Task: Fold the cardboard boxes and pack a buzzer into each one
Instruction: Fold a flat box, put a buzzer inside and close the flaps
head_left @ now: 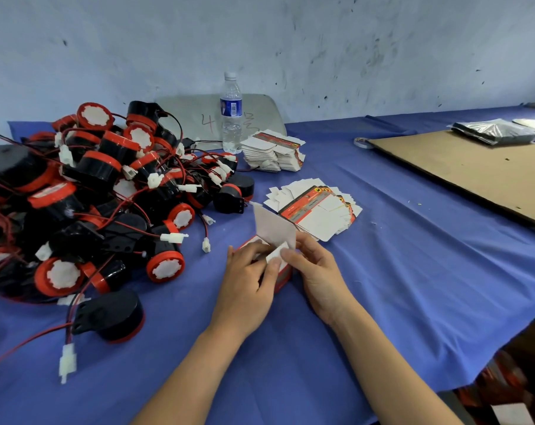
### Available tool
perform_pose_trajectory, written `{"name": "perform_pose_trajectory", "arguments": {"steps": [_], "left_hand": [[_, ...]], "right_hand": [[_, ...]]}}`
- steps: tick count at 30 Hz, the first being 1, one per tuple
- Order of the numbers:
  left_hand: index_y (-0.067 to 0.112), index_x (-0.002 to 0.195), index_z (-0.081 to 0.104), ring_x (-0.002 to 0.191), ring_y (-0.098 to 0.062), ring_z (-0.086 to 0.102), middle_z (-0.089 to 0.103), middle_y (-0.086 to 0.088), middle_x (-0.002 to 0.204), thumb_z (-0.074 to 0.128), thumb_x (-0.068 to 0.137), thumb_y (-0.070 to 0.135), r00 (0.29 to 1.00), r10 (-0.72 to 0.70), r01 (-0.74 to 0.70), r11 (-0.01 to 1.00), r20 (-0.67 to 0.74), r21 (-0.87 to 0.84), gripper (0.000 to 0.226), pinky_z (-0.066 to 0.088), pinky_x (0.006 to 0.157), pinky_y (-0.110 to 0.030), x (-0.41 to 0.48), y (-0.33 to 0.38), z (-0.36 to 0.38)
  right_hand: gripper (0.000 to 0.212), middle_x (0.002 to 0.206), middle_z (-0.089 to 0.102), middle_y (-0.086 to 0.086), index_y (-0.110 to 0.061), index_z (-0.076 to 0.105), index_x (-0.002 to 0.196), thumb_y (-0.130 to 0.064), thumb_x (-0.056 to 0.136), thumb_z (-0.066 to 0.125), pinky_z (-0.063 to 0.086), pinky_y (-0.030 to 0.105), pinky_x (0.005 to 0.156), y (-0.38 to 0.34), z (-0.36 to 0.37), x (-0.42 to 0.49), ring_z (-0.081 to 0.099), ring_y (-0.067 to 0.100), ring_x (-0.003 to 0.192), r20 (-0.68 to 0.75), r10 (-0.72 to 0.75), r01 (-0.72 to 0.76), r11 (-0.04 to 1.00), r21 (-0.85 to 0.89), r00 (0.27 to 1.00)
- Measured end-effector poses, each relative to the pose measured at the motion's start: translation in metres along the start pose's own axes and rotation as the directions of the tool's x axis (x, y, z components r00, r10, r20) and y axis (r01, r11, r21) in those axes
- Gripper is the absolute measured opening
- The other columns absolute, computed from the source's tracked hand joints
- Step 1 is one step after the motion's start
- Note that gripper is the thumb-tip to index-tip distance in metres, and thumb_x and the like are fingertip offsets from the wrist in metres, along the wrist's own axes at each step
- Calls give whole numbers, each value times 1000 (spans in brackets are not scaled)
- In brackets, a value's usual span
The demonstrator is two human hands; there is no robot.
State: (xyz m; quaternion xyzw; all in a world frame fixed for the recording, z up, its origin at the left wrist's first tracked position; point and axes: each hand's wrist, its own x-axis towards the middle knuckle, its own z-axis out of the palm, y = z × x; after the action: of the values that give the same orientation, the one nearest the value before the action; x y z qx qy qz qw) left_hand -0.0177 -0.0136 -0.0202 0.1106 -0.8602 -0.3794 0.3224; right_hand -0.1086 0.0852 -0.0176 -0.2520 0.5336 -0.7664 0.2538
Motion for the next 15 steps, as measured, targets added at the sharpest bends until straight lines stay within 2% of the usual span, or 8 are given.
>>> {"name": "perform_pose_trajectory", "arguments": {"steps": [3,5,7,9,10,12,14,15], "left_hand": [[21,107,68,108,6,43,52,26,106,41,95,31,998,-15,17,999,54,-28,31,6,120,-28,-1,0,2],[39,107,54,111,-1,48,56,23,107,47,95,25,996,-82,86,992,42,-94,19,20,118,-41,-1,3,3],[45,105,44,112,-2,49,59,21,107,53,94,11,993,-112,115,984,31,-139,37,33,110,-48,0,4,2],[37,101,54,108,2,49,59,17,107,53,91,0,997,-76,77,994,17,-80,39,34,108,-51,1,6,2],[27,99,61,108,-1,51,58,13,113,54,89,-4,998,-61,61,996,-3,-66,34,36,107,-49,1,5,4],[15,104,66,112,-3,55,47,9,135,54,89,-4,996,-86,84,992,-28,-93,27,44,100,-34,2,5,5],[17,110,66,113,9,51,35,13,148,56,91,1,994,-101,96,987,-31,-129,28,46,92,-20,2,4,4],[20,109,67,117,12,47,35,13,149,56,92,1,995,-98,93,987,-33,-131,27,45,94,-20,2,3,4]], "right_hand": [[22,108,72,9,-19,70,108,-8,90,62,52,35,88,-3,2,-1,66,22,101,-92,-17,18,1000,12,996],[29,108,72,7,-19,67,111,0,90,59,52,36,87,-4,3,-1,65,24,100,-144,-74,54,989,-136,987],[37,107,71,1,-22,65,113,6,90,55,52,33,85,-4,6,-1,65,20,98,-148,-139,88,948,-307,979],[45,109,69,0,-28,64,110,10,89,52,50,26,81,-5,11,-3,64,8,96,-121,-192,131,910,-393,974],[49,113,67,1,-31,63,110,11,88,51,47,23,82,-6,13,-4,61,3,100,-97,-229,164,882,-441,969],[50,122,61,1,-30,63,117,8,87,50,44,18,89,-7,14,-8,54,1,114,-4,-312,266,817,-511,950],[37,124,61,0,-22,65,120,-10,87,53,44,22,96,-7,15,-11,53,11,121,26,-348,318,821,-474,937],[32,121,63,1,-19,67,117,-22,88,55,45,26,97,-7,16,-12,56,16,119,3,-356,321,838,-441,935]]}}
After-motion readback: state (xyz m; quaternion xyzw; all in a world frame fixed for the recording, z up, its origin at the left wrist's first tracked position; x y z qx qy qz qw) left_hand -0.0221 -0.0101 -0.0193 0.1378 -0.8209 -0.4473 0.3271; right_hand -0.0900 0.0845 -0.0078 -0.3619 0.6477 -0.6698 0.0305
